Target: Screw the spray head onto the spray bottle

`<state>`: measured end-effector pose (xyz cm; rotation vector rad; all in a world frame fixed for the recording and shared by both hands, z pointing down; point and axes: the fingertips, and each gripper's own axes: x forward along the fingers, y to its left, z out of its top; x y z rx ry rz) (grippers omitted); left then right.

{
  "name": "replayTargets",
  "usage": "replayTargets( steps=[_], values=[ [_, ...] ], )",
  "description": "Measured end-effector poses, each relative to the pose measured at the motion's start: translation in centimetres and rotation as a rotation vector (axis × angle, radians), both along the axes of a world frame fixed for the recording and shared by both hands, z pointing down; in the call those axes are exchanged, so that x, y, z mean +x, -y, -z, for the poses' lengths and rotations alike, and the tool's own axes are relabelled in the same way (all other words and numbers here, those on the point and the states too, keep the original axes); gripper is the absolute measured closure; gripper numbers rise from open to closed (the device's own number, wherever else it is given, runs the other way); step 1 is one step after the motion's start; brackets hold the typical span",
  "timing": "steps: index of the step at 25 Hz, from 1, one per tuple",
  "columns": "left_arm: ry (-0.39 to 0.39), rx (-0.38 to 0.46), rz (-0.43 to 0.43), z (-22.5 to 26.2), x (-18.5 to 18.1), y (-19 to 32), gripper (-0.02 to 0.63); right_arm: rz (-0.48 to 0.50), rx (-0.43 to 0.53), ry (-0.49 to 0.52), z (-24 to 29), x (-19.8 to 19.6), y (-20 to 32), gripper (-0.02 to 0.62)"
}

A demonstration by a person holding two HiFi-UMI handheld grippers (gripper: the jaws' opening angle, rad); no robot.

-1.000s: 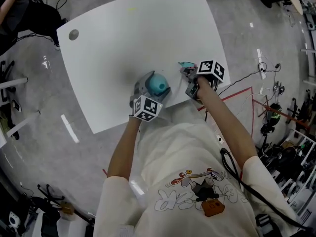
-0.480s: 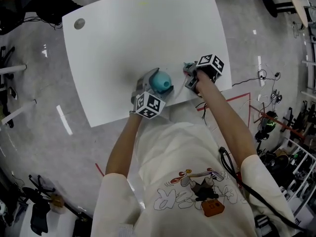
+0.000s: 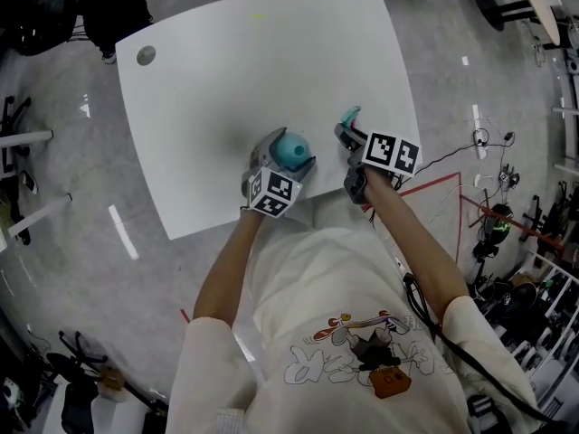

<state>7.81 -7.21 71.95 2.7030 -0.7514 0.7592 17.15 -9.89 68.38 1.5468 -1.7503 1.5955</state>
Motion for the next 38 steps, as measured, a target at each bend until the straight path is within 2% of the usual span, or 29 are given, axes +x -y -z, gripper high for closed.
replayTargets(
  steps=[2, 6, 10, 12, 14, 17, 22, 27, 29, 34, 38],
  values=[
    [0.02, 0.001, 0.002, 1.2, -0.1, 0.6, 0.198, 0.113, 0.191, -0.029, 4.6, -1.0, 1.0, 0.46],
    [0.028, -0.016, -0.031, 4.6, 1.4, 0.9, 0.198, 0.269, 0.472, -0.055, 13.3, -2.2, 1.8, 0.46],
    [0.088, -0.107, -0.11, 6.2, 2.3, 0.1, 0.198, 0.327, 0.7, -0.024, 21.9, -3.6, 2.0, 0.46],
    [0.134, -0.115, -0.154, 6.8, 2.5, -0.2, 0.198, 0.34, 0.796, -0.012, 25.5, -3.9, 2.0, 0.46],
    [0.146, -0.111, -0.186, 7.7, 2.5, -0.4, 0.197, 0.37, 0.867, 0.006, 28.5, -4.5, 1.9, 0.46],
    [0.126, -0.127, -0.256, 9.7, 2.6, -1.4, 0.198, 0.433, 0.926, 0.071, 31.5, -5.8, 1.5, 0.46],
    [0.117, -0.137, -0.423, 13.9, 3.4, -3.6, 0.197, 0.531, 0.947, 0.162, 33.3, -7.0, 0.4, 0.46],
    [0.028, -0.177, -0.491, 19.5, 3.8, -5.6, 0.197, 0.684, 0.995, 0.287, 35.6, -8.3, -2.9, 0.46],
    [0.019, -0.178, -0.519, 22.3, 3.8, -5.9, 0.196, 0.757, 1.014, 0.336, 36.9, -8.7, -3.9, 0.46],
    [-0.005, -0.188, -0.514, 29.2, 2.4, -4.8, 0.198, 0.934, 1.061, 0.364, 40.0, -10.6, -4.4, 0.46],
    [0.008, -0.148, -0.49, 32.2, 1.8, -4.7, 0.198, 1.004, 1.097, 0.368, 41.3, -11.3, -4.8, 0.46]
  ],
)
